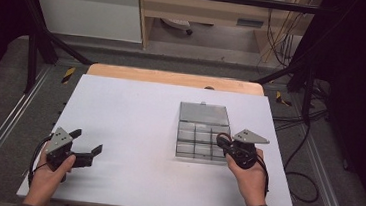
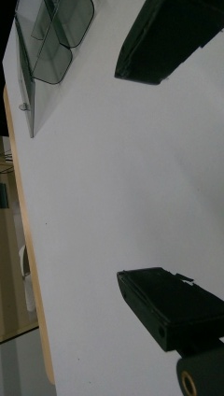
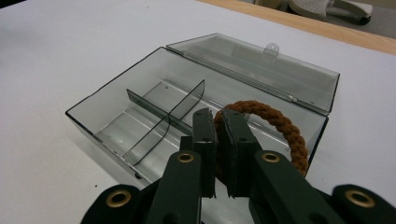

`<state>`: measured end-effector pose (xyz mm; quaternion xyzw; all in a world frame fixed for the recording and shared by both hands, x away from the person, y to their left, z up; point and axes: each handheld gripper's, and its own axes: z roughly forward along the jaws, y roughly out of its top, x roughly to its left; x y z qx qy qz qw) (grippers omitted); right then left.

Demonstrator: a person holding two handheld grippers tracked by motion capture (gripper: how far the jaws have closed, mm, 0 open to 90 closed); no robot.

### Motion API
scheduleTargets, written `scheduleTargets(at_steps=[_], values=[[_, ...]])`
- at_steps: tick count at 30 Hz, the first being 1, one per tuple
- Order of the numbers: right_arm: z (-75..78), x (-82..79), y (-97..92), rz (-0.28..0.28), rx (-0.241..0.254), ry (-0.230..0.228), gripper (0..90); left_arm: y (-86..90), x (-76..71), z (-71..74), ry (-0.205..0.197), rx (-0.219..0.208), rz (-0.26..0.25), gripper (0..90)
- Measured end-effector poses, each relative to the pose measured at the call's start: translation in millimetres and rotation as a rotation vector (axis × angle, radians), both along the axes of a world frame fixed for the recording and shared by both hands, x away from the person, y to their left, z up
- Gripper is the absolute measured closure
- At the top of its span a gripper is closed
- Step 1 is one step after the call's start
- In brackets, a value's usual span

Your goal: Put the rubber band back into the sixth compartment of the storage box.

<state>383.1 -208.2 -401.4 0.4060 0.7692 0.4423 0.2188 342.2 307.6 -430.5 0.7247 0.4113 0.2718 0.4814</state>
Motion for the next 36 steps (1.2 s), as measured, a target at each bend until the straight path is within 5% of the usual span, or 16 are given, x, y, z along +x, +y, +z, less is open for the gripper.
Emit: scheduleTargets(at_steps=[36], values=[[-15.2, 5.6, 1.8, 0.003, -0.034, 0.099, 84.3, -1.1, 0.5, -1.2, 0.01, 0.009, -0.002, 4.2]])
